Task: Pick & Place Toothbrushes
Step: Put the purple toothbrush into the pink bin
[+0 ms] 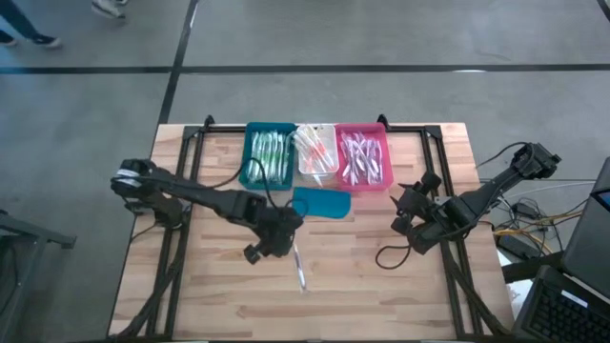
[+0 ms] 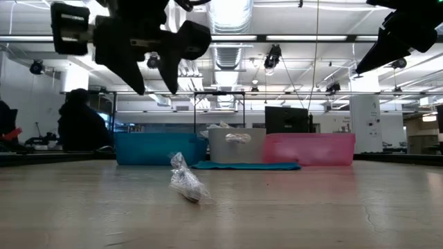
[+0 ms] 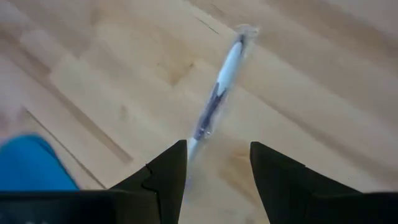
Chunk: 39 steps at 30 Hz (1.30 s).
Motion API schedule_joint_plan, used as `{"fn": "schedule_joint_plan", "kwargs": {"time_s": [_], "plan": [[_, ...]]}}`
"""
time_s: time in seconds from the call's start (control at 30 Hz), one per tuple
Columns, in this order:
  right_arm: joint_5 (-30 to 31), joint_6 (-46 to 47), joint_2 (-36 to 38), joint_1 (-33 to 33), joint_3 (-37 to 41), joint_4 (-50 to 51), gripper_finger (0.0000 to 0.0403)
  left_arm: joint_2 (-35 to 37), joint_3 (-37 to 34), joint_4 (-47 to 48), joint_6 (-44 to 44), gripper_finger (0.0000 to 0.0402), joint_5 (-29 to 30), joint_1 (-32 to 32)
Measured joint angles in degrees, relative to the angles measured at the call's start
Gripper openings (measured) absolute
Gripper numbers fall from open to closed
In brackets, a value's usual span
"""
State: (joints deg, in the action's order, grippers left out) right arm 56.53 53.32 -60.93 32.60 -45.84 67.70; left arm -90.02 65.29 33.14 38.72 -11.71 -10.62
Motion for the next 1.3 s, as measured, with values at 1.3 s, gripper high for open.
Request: {"fn": "schedule_joint_plan", "kwargs": {"time_s": [1.3], "plan": [[0.0,-1.5,0.0,0.0,0.1,-1.0,0.0205,-11.9,-2.7,-12.6,25.3,0.0181,15.4,-1.6]]}}
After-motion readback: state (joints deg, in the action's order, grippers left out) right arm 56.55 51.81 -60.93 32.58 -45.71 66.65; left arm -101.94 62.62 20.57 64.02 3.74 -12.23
